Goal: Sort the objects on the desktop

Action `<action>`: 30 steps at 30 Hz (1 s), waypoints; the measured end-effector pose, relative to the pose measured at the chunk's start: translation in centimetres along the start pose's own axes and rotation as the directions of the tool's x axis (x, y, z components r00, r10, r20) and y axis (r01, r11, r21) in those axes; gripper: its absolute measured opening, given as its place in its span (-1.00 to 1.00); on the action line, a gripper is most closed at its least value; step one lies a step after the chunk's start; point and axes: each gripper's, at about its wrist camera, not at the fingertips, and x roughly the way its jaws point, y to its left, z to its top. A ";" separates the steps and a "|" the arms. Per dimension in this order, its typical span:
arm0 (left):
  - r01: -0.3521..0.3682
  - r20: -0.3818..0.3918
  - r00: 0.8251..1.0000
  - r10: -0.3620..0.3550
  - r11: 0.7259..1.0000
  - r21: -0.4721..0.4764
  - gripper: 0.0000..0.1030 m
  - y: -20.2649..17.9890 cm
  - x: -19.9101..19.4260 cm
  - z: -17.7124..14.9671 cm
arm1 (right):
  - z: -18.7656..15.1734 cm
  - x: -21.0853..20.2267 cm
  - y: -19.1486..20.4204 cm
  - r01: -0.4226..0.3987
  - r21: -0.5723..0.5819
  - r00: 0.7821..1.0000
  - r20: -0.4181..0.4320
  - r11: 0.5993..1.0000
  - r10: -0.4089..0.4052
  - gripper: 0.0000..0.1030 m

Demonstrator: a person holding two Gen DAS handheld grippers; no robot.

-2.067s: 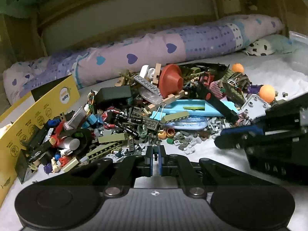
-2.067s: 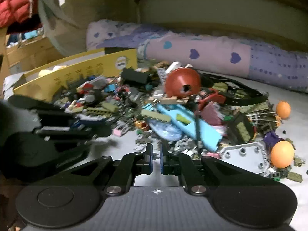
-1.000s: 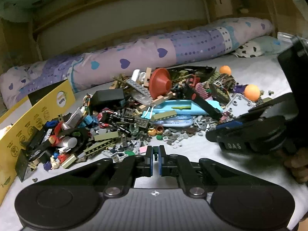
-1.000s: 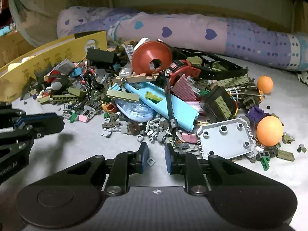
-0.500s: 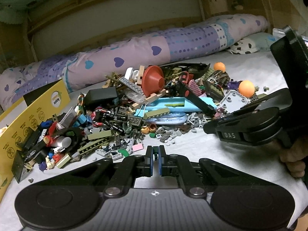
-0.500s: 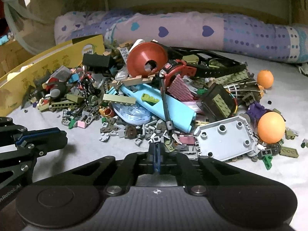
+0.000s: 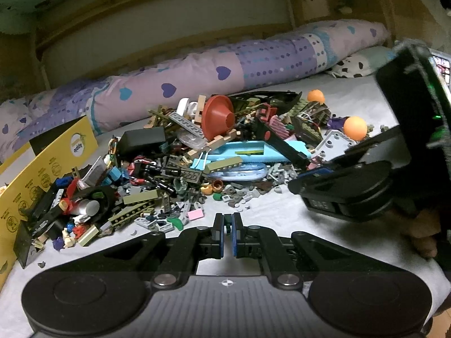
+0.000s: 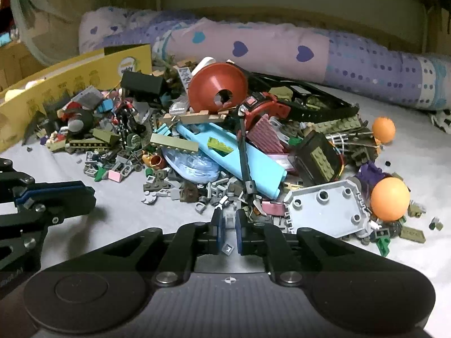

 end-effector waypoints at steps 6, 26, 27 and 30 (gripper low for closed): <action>0.006 -0.002 1.000 -0.006 1.000 0.006 -0.89 -0.2 0.0 0.0 | 0.3 0.3 0.2 0.008 -0.019 1.000 -0.010 1.000 -0.009 -0.78; -0.043 0.084 0.995 0.047 0.997 -0.058 -0.89 2.1 -2.2 1.4 | 1.0 -4.1 1.0 -0.077 -0.042 0.988 0.129 0.996 0.081 -0.84; -0.045 0.092 0.994 0.050 0.997 -0.061 -0.89 2.2 -2.4 1.6 | 1.4 -4.5 1.0 -0.085 -0.039 0.986 0.143 0.996 0.090 -0.84; -0.059 0.117 0.991 0.067 0.996 -0.072 -0.89 2.6 -3.3 2.1 | 2.3 -5.5 1.3 -0.115 -0.037 0.978 0.173 0.993 0.119 -0.84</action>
